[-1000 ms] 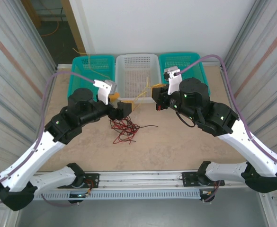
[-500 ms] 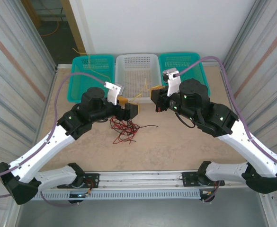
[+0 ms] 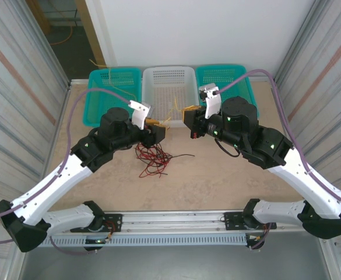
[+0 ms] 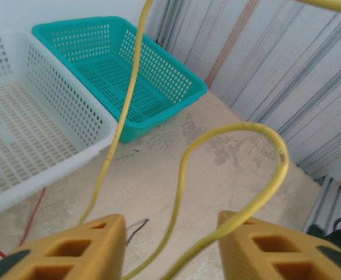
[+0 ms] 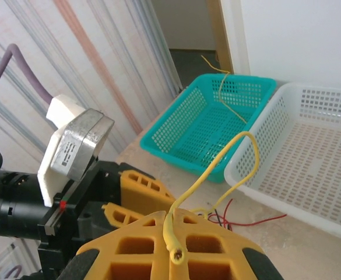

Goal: Untangle the cables

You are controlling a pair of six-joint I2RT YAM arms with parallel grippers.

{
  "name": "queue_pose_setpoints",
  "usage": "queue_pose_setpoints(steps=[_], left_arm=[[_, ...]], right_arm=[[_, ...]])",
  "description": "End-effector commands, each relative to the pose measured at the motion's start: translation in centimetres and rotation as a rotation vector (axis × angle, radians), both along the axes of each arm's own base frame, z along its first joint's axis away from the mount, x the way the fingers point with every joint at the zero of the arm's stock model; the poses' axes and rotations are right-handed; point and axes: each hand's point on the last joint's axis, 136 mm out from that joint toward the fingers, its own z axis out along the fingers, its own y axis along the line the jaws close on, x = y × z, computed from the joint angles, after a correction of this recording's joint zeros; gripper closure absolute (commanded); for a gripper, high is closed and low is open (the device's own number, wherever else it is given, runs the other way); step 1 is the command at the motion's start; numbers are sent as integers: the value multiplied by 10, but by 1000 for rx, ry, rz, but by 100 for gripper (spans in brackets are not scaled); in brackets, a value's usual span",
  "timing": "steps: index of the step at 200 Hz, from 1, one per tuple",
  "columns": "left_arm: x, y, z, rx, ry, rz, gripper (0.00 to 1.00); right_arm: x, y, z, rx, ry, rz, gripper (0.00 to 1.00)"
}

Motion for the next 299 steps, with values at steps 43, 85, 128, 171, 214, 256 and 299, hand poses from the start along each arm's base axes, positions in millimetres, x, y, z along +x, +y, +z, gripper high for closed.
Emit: queue_pose_setpoints(steps=[43,85,128,171,214,256,299], left_arm=[[7,23,21,42,-107,101,100],[18,90,-16,258,-28,357,100],[26,159,-70,189,277,578,100],[46,164,-51,72,286,614,100],[98,208,24,-173,182,786,100],[139,237,92,-278,13,898,100],[182,249,84,-278,-35,965,100]], right_arm=[[29,-64,1,35,18,-271,100],[38,-164,5,101,21,-619,100],[42,-181,3,169,60,-641,100],[61,-133,-12,153,169,-453,61],[67,-113,-26,126,224,-388,46],[61,-104,-34,117,253,-341,46],[58,-96,-48,106,280,-314,46]])
